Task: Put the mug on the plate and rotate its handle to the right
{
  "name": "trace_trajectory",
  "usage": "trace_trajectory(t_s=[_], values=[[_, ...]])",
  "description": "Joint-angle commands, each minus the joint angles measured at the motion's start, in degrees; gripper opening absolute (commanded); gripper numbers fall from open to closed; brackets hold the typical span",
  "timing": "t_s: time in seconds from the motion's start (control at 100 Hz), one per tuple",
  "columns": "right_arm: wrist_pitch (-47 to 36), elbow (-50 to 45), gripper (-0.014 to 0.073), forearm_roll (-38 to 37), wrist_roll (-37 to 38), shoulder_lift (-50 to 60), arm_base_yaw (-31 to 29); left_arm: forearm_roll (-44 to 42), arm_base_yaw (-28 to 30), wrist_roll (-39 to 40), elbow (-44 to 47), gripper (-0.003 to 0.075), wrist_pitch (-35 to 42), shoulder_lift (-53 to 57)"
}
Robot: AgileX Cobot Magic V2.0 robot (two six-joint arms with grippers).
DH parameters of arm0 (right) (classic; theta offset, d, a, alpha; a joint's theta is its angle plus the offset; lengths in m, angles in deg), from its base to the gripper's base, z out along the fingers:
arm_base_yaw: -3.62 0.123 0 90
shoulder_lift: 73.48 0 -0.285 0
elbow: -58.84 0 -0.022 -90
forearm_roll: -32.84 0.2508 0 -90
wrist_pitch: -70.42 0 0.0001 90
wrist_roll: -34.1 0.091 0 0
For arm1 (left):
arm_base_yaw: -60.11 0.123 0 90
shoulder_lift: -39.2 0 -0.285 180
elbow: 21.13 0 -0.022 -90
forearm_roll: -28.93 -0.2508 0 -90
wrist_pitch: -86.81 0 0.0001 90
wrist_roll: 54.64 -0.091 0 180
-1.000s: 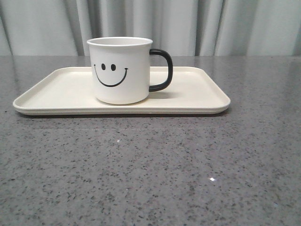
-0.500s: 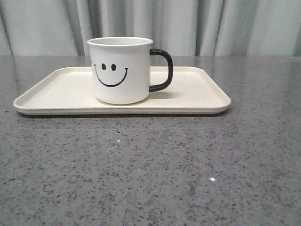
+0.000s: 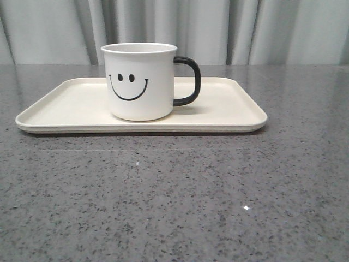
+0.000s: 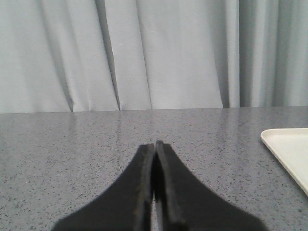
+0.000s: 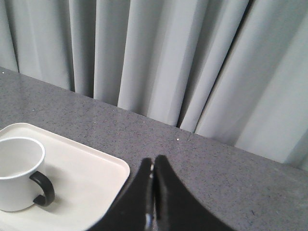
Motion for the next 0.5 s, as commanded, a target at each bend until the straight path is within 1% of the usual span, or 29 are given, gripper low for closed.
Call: trace_trajectory(t_s=[0.0, 0.49], values=[[-2.82, 1.27, -0.0060, 1.74, -0.18, 0.03, -0.31, 0.48, -0.41, 0.45, 0.54, -0.0020, 4.11, 1.64], [-2.77, 1.27, -0.0060, 1.74, -0.18, -0.36, -0.31, 0.48, -0.41, 0.45, 0.54, -0.0020, 4.11, 1.64]])
